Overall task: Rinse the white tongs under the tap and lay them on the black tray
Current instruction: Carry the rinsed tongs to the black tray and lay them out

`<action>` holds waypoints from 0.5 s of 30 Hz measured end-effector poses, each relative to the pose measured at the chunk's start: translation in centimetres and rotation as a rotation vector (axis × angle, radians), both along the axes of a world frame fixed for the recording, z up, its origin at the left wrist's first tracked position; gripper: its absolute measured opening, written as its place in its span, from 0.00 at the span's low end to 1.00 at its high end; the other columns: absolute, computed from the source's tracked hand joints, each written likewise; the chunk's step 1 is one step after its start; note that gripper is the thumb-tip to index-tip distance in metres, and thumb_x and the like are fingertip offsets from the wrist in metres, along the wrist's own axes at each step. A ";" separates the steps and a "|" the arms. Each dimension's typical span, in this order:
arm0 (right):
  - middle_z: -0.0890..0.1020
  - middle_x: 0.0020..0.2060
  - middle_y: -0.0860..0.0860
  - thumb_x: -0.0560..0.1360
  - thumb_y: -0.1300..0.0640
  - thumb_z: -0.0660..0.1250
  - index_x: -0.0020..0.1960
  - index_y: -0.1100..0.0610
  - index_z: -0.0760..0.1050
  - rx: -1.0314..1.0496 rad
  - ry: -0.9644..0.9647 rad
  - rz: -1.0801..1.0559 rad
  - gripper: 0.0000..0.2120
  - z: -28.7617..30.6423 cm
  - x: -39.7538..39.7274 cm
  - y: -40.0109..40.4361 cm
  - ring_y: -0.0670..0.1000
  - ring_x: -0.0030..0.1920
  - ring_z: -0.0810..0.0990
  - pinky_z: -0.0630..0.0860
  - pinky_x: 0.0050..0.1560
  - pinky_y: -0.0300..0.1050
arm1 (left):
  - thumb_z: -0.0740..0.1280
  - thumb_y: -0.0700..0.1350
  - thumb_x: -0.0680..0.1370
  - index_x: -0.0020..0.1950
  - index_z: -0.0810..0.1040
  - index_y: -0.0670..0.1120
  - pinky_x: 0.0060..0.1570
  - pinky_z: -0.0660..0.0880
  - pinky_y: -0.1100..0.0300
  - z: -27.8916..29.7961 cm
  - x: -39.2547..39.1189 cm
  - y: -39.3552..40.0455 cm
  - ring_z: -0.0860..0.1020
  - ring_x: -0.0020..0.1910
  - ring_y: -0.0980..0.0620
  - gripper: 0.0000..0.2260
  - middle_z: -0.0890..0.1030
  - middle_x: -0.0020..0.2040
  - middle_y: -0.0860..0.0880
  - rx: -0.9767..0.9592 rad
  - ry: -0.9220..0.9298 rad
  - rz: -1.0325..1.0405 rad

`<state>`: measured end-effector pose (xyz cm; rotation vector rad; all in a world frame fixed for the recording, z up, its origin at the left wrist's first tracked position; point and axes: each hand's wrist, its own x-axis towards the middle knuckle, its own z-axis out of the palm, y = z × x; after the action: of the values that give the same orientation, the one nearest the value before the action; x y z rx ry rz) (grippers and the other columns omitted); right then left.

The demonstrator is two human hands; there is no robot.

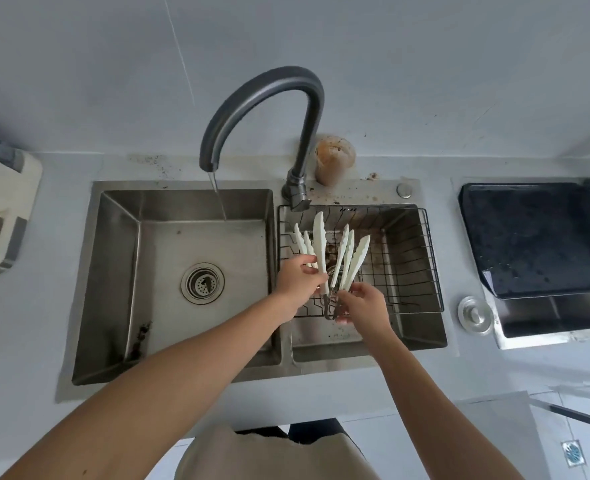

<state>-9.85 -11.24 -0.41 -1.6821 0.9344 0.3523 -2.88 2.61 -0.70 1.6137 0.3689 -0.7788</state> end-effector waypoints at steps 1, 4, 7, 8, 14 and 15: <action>0.84 0.42 0.61 0.81 0.65 0.68 0.55 0.65 0.78 -0.009 0.021 0.024 0.05 -0.5 0.3 -0.7 0.54 0.35 0.83 0.80 0.31 0.42 | 0.72 0.33 0.78 0.71 0.75 0.39 0.50 0.85 0.51 -0.3 0.0 -0.7 0.84 0.47 0.47 0.22 0.82 0.50 0.45 0.018 0.008 0.004; 0.84 0.41 0.60 0.80 0.65 0.67 0.55 0.65 0.78 -0.037 0.062 0.090 0.05 -1.9 1.0 -2.5 0.53 0.34 0.83 0.82 0.34 0.47 | 0.71 0.33 0.79 0.71 0.74 0.39 0.41 0.83 0.61 -1.3 0.0 -2.5 0.82 0.43 0.51 0.20 0.80 0.48 0.47 0.080 0.016 -0.001; 0.84 0.43 0.61 0.80 0.66 0.67 0.51 0.62 0.79 -0.063 0.081 0.131 0.02 -2.7 1.7 -4.0 0.54 0.35 0.83 0.85 0.37 0.52 | 0.71 0.32 0.78 0.70 0.74 0.38 0.47 0.85 0.53 -2.3 0.1 -3.8 0.84 0.49 0.45 0.20 0.82 0.52 0.42 0.113 0.040 0.020; 0.85 0.44 0.61 0.80 0.66 0.67 0.51 0.61 0.78 -0.080 0.089 0.150 0.02 -3.0 2.0 -4.4 0.54 0.36 0.84 0.85 0.36 0.50 | 0.71 0.32 0.78 0.69 0.75 0.38 0.49 0.85 0.51 -2.6 0.2 -4.2 0.85 0.50 0.43 0.19 0.82 0.51 0.42 0.120 0.046 0.027; 0.83 0.47 0.55 0.82 0.64 0.65 0.54 0.56 0.75 -0.132 0.101 0.263 0.05 -4.1 3.8 -5.5 0.52 0.35 0.84 0.78 0.27 0.38 | 0.70 0.33 0.79 0.61 0.77 0.44 0.54 0.83 0.42 -4.5 1.1 -5.7 0.84 0.49 0.44 0.13 0.81 0.47 0.48 0.180 0.067 0.071; 0.83 0.46 0.54 0.82 0.64 0.65 0.54 0.56 0.75 -0.149 0.107 0.281 0.05 -4.3 4.0 -5.5 0.52 0.36 0.85 0.78 0.27 0.38 | 0.70 0.33 0.79 0.58 0.76 0.46 0.55 0.83 0.41 -4.7 1.2 -5.7 0.84 0.51 0.43 0.12 0.81 0.47 0.48 0.189 0.069 0.076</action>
<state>-5.86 -16.70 -4.70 -1.9532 0.8187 0.5769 -1.69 -3.12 -5.44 1.7414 0.5642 -0.7610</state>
